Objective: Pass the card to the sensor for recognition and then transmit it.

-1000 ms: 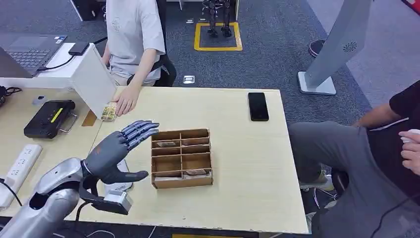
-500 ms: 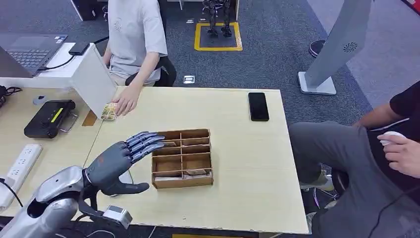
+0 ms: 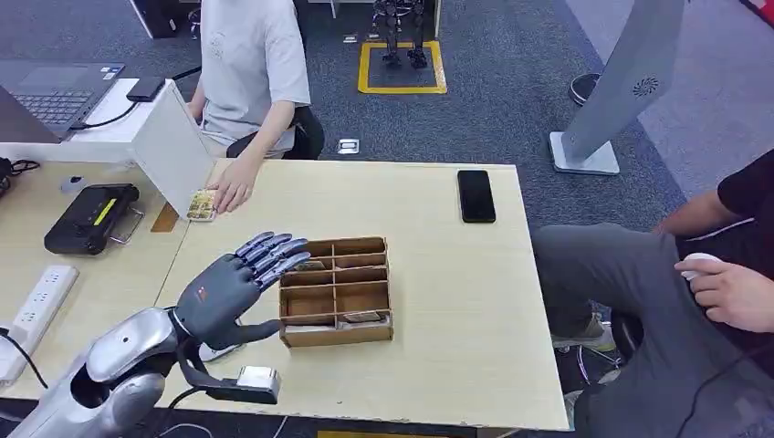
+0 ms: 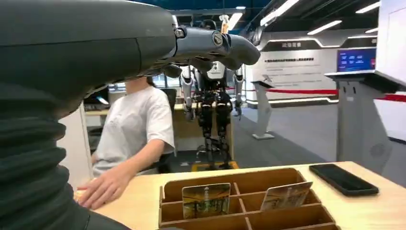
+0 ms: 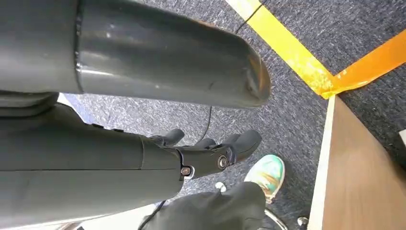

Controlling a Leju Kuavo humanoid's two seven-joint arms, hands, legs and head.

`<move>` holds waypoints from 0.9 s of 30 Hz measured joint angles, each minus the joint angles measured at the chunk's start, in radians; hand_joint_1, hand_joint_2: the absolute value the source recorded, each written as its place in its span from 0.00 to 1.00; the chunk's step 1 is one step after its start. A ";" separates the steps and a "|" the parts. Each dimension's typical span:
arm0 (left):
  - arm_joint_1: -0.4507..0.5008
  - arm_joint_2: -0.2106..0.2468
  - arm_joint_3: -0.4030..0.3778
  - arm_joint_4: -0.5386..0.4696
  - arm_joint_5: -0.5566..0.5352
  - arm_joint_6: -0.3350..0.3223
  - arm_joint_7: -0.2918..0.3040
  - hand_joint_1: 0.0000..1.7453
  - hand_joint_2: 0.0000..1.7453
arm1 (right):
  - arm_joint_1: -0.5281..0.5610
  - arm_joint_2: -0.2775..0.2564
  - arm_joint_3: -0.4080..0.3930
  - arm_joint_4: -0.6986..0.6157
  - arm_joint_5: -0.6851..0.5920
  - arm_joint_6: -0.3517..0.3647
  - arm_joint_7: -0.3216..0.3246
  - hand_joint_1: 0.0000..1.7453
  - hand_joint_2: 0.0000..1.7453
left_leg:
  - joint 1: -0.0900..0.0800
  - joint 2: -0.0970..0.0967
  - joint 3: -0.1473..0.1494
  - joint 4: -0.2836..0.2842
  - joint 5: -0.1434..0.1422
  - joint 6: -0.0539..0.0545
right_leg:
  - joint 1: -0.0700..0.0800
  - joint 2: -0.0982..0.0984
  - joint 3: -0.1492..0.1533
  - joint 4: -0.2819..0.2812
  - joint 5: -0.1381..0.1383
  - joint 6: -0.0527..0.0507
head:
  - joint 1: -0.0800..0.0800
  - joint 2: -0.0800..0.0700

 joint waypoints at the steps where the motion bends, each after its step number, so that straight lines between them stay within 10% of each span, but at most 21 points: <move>1: -0.007 -0.001 -0.007 0.007 -0.017 0.002 0.016 0.00 1.00 | 0.001 0.001 0.000 -0.002 -0.001 0.000 0.003 0.00 0.00 | 0.000 0.000 0.000 0.000 0.000 0.000 | 0.000 0.000 0.000 0.000 0.000 0.000 | 0.000 0.000; 27: -0.091 -0.043 -0.108 0.139 -0.069 -0.058 0.139 0.00 1.00 | 0.009 0.006 0.021 -0.019 -0.028 0.015 0.020 0.00 0.00 | 0.000 0.000 0.000 0.000 0.000 0.000 | 0.000 0.000 0.000 0.000 0.000 0.000 | 0.000 0.000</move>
